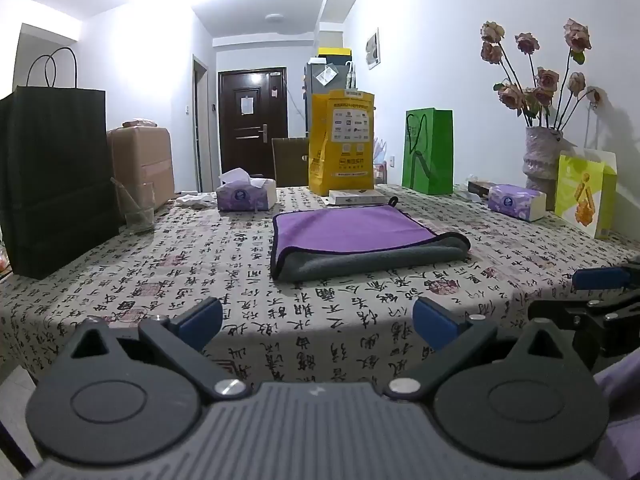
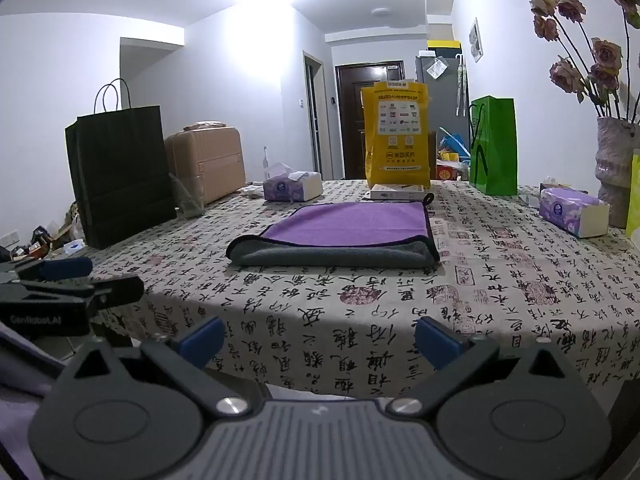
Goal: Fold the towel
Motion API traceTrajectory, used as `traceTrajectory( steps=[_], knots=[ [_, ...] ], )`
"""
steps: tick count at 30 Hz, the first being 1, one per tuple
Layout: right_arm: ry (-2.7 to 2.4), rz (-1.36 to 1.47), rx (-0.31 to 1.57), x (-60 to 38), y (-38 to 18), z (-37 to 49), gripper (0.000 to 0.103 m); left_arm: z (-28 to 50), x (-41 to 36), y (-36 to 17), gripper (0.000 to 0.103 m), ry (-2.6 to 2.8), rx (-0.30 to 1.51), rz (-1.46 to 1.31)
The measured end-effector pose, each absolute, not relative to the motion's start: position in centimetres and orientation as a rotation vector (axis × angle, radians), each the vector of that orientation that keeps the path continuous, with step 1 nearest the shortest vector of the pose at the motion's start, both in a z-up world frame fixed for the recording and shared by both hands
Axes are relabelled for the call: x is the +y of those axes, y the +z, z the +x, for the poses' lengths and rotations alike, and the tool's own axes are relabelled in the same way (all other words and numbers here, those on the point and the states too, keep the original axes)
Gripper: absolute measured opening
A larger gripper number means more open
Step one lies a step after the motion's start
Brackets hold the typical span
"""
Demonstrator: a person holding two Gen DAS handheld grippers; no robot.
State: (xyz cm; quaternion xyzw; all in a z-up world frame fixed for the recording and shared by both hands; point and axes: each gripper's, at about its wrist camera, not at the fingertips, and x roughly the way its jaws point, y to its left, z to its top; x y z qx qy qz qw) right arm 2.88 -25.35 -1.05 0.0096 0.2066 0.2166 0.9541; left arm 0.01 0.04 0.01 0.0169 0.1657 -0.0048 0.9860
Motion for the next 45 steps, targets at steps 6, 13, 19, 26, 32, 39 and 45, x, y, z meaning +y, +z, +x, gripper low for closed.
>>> traceTrajectory(
  steps=[6, 13, 19, 26, 32, 39, 45],
  knots=[
    [0.441, 0.02, 0.42, -25.31, -1.0, 2.96, 0.102, -0.01, 0.0, 0.01, 0.103, -0.012, 0.331, 0.04],
    [0.44, 0.022, 0.42, -25.28, -0.97, 2.96, 0.102, -0.02, -0.02, 0.02, 0.103, -0.01, 0.33, 0.04],
    [0.441, 0.022, 0.421, -25.23, -0.96, 3.02, 0.102, -0.02, -0.02, 0.02, 0.103, -0.01, 0.331, 0.041],
    [0.441, 0.022, 0.422, -25.23, -0.91, 2.98, 0.102, -0.01, -0.02, 0.02, 0.103, -0.011, 0.332, 0.041],
    [0.44, 0.023, 0.423, -25.24, -0.89, 2.98, 0.102, 0.01, -0.01, 0.02, 0.103, -0.01, 0.332, 0.04],
    [0.44, 0.023, 0.422, -25.25, -0.87, 3.0, 0.102, -0.02, -0.1, 0.03, 0.103, -0.01, 0.332, 0.04],
    [0.438, 0.022, 0.421, -25.22, -0.84, 3.06, 0.102, 0.04, -0.27, -0.04, 0.103, -0.01, 0.333, 0.04]
  ],
)
